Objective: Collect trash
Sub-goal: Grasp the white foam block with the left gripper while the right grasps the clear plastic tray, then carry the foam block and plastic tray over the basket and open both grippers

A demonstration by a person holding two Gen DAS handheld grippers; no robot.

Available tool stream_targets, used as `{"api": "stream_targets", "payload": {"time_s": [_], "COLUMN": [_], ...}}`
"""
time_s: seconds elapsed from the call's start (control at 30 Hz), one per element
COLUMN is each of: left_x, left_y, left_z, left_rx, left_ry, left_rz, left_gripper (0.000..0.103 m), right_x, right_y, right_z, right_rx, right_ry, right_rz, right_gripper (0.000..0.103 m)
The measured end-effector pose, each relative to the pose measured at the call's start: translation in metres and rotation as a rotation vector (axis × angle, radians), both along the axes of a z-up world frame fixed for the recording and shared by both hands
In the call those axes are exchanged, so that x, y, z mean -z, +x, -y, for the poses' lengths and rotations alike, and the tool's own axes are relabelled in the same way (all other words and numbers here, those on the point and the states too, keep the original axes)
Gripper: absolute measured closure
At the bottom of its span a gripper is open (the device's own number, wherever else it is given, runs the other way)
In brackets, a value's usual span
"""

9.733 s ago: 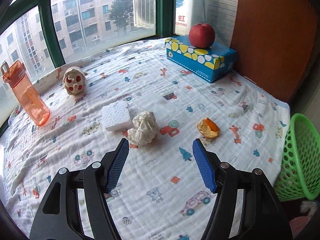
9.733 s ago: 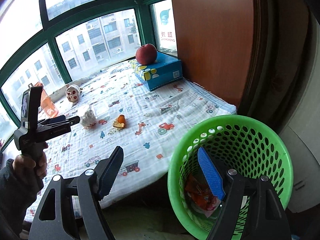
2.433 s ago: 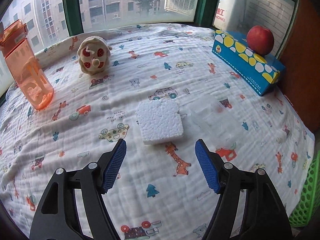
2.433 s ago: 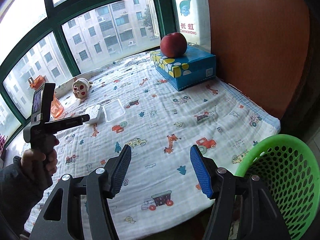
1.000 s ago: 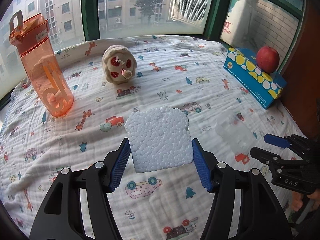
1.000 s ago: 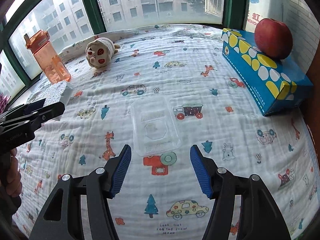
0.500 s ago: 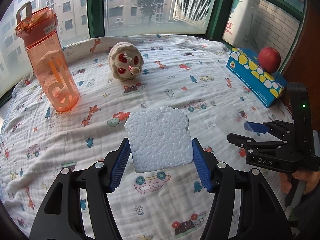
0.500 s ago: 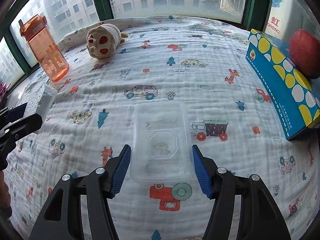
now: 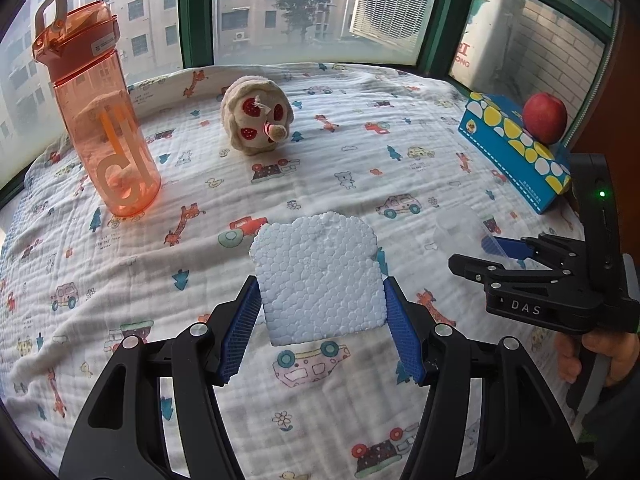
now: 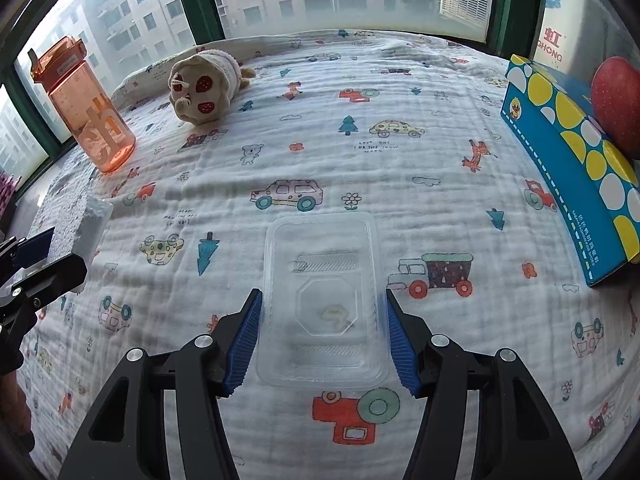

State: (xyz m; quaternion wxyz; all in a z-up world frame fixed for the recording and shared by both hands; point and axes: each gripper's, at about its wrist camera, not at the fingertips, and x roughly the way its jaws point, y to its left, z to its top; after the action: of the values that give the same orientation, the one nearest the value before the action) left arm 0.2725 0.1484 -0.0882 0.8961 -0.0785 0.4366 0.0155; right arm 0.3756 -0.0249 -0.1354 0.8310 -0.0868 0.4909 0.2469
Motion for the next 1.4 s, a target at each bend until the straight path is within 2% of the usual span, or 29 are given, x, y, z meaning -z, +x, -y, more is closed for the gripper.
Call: {"api": "stream_targets", "payload": {"time_s": [0.23,0.53,1.07,1.2,1.4], "left_x": [-0.006,-0.031,-0.065,-0.070,-0.078], "left_y": [-0.006,-0.036,-0.114,-0.129,-0.140], "left_z": [0.003,0.032,0.119,0.142,0.169], "left_rx": [0.003,0.049,0.192,0.229,0.271], "left_ry": [0.007,-0.009,-0.022,-0.008,-0.026], "left_rz": [0.005,0.051,0.141,0.163,0.181], "left_gripper": [0.042,0.042,0.042,0.042,0.042], "right_x": [-0.015,-0.053,-0.096,-0.100,-0.103], "right_y": [-0.017,-0.087,-0.208,-0.231,-0.256], "right_z": [0.015,0.050,0.143,0.163,0.197], "right_rx": [0.027,0.072,0.234,0.276,0.347], "right_ry": [0.027,0.027,0.006,0.006,0.017], "right_rz": [0.018,0.069,0.159,0.166,0.170], "right_gripper": [0.047,0.047,0.047,0.047,0.047]}}
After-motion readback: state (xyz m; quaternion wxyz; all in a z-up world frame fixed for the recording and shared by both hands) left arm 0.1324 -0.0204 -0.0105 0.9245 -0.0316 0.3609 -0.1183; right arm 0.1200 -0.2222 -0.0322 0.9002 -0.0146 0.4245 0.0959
